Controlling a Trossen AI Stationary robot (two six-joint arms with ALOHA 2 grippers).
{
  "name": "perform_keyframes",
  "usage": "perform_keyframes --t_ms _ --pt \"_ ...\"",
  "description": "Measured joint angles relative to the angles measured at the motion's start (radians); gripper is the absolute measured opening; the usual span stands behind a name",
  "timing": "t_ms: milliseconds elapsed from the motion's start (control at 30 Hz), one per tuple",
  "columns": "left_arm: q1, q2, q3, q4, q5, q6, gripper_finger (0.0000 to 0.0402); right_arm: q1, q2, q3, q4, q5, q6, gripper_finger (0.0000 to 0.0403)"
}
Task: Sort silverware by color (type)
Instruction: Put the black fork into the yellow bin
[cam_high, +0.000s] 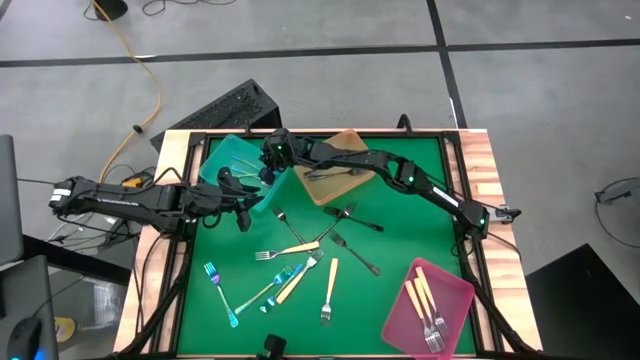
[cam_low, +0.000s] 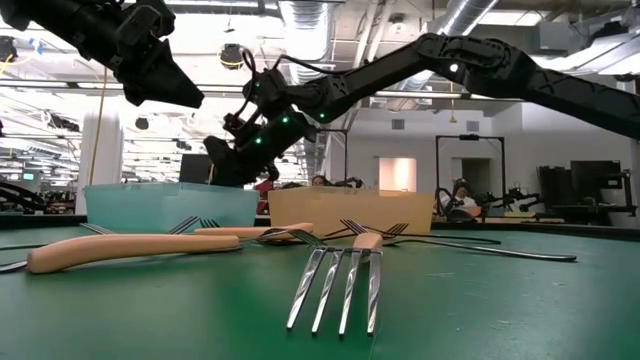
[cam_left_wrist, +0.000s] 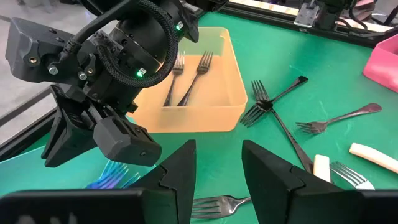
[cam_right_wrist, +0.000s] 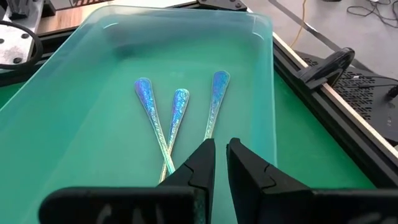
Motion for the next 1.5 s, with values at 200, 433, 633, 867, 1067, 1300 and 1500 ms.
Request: perform_keyframes --t_ms 200,433,633,867,1067,1300,1500 --pt "0.0 0.0 0.0 0.0 0.004 -0.004 0.0114 -0.002 -0.008 0.0 -0.002 0.0 0.0 0.0066" --pt "0.0 0.0 0.0 0.0 0.009 -0.016 0.0114 -0.003 -0.071 0.016 -0.077 0.0 -0.057 0.0066" --pt "-0.001 0.0 0.0 0.002 0.016 -0.017 0.0114 -0.01 -0.2 0.018 -0.302 0.0 -0.141 0.0066" --pt "-0.001 0.014 0.0 0.012 0.038 0.042 0.0114 -0.016 -0.43 0.017 -0.697 0.003 -0.244 0.0066" --pt "-0.001 0.1 0.001 0.059 0.098 0.175 0.0114 -0.016 -0.644 0.017 -0.943 0.003 -0.248 0.0066" --pt "0.0 0.314 0.0 0.228 0.275 0.377 0.0114 -0.013 -0.823 0.017 -1.041 0.003 -0.2 0.0066" --pt "0.048 0.468 0.031 0.297 0.448 0.486 0.0114 -0.003 -0.873 0.017 -1.121 0.003 -0.173 0.0066"
